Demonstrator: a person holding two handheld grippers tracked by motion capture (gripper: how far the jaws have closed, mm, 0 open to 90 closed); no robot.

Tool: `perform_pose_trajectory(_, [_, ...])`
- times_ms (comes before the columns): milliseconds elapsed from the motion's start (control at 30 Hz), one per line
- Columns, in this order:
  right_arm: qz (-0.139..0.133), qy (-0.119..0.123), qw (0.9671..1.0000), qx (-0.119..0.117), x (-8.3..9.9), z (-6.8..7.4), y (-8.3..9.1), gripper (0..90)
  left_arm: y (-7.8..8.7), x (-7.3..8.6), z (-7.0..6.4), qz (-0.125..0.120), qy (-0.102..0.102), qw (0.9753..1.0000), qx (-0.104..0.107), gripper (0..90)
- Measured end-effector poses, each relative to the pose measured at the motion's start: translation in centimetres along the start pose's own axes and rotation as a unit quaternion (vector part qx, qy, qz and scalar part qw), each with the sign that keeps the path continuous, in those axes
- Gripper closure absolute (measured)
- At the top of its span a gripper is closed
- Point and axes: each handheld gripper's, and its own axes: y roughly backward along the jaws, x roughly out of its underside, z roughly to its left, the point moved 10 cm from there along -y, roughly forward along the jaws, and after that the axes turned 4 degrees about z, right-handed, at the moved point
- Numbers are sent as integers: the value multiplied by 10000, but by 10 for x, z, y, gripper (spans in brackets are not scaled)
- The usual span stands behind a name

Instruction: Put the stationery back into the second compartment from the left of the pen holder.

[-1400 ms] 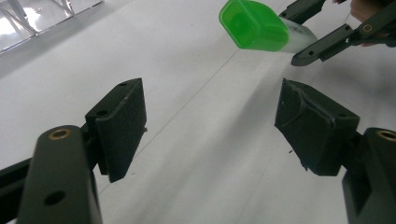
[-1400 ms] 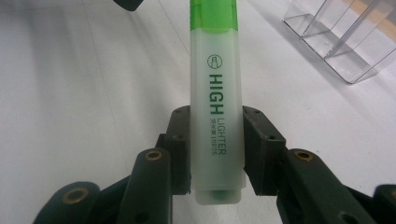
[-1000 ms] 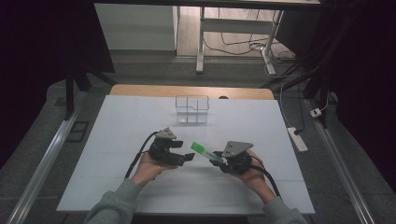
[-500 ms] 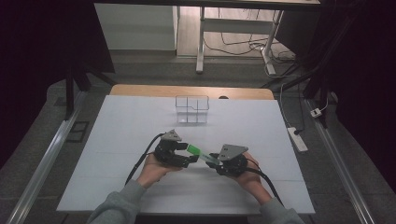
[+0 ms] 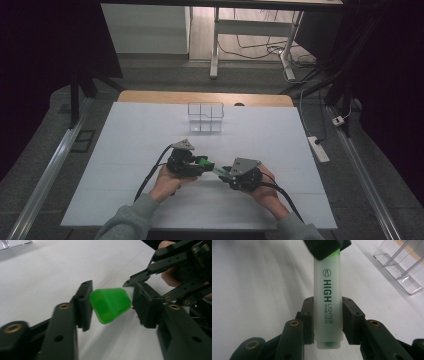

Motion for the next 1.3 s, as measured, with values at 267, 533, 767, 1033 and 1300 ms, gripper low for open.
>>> perform_pose_trajectory(267, [159, 52, 9999, -16, 4, 1, -3, 645, 1, -2, -7, -43, -13, 9997, 220, 642])
perform_pose_trajectory(533, [168, 69, 9998, -14, 3, 2, -4, 641, 3, -4, -16, -97, -130, 9986, 505, 712])
perform_pose_trajectory(767, [69, 4, 10000, -7, 1, 1, -3, 625, 6, -6, -19, -111, -253, 9985, 481, 732])
perform_pose_trajectory(1033, [-218, -669, 9974, -137, 3, -11, 11, 467, 22, -11, -7, -258, -296, 9988, 276, 741])
perform_pose_trajectory(1300, [-168, -1200, 9926, 18, 28, -26, 31, 412, 35, -14, 3, -344, -339, 9988, 82, 742])
